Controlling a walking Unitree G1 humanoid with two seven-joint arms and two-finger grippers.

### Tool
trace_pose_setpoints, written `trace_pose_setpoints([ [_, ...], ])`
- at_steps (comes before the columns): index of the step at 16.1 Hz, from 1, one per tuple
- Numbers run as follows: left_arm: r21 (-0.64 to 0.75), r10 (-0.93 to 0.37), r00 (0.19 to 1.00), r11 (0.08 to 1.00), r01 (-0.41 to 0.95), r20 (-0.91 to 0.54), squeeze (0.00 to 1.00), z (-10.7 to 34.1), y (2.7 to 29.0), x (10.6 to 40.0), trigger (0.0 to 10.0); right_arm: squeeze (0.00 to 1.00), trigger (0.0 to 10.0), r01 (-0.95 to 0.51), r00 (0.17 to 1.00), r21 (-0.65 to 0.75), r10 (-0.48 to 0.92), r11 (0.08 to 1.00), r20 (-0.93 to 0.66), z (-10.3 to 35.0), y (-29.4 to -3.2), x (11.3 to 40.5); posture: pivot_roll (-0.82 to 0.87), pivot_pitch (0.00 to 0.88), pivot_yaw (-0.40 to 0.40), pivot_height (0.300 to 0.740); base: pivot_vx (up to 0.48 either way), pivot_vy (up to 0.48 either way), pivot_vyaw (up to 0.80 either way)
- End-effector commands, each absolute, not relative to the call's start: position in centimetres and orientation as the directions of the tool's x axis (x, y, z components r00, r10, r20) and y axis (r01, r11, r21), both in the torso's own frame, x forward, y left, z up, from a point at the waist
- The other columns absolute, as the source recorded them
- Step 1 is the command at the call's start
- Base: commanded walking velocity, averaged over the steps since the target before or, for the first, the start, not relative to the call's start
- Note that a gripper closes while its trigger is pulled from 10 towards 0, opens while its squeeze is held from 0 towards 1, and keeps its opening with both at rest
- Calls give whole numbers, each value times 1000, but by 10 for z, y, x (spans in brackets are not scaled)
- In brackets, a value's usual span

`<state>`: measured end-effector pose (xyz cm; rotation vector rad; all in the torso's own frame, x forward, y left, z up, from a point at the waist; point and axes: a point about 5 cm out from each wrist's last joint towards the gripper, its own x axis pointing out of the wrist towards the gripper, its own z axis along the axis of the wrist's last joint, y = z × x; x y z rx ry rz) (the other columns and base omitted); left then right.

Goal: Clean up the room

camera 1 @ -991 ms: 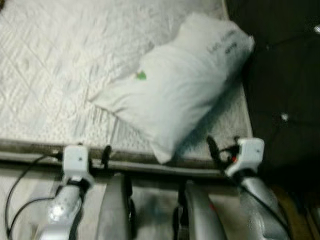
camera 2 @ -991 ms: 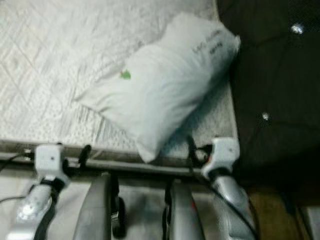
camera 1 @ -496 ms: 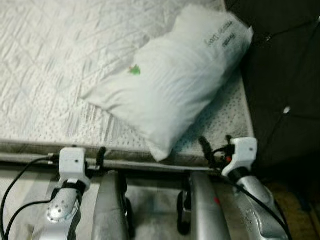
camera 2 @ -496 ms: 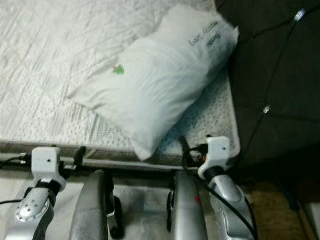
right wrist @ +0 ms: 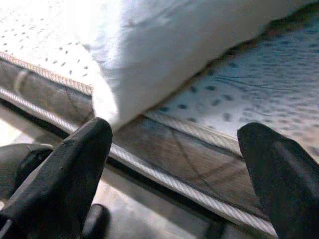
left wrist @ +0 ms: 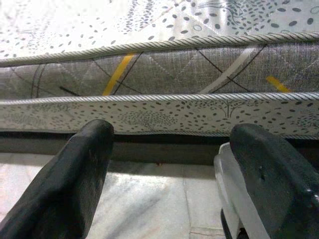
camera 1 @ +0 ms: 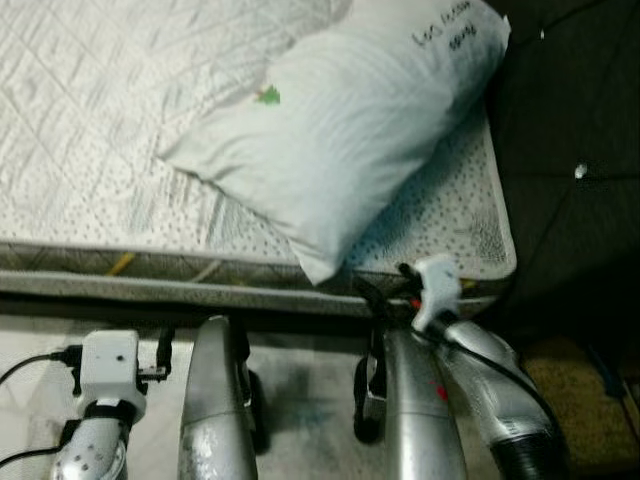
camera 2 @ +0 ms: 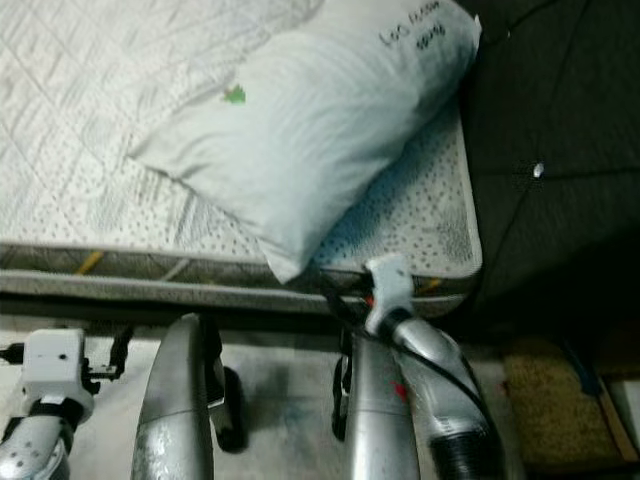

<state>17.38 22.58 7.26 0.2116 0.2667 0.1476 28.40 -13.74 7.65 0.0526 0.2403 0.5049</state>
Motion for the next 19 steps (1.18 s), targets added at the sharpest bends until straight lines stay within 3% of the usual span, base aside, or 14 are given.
trace_pose_setpoints([
  [1,237,196,943,963,-132,-268,0,71,231,166,10000,0,10000,-464,845,131,482,876,-232,72,-137,284,129,344,7,552,0,0,0],
  [4,236,197,940,963,-131,-278,0,68,237,161,10000,0,10000,-428,876,161,452,890,-167,84,-118,305,152,353,10,552,0,0,0],
  [9,168,129,936,983,-77,-326,0,51,238,158,10000,0,10000,-381,898,251,421,890,-128,91,-97,316,154,358,9,552,0,0,0],
  [13,181,93,956,983,-42,-280,0,51,235,164,10000,0,10000,-376,898,291,423,880,-120,94,-90,319,152,353,0,552,0,0,0],
  [19,139,-96,988,984,112,-117,0,99,198,184,10000,0,9882,-388,880,423,466,819,-94,98,-84,325,154,341,-4,552,0,0,0],
])
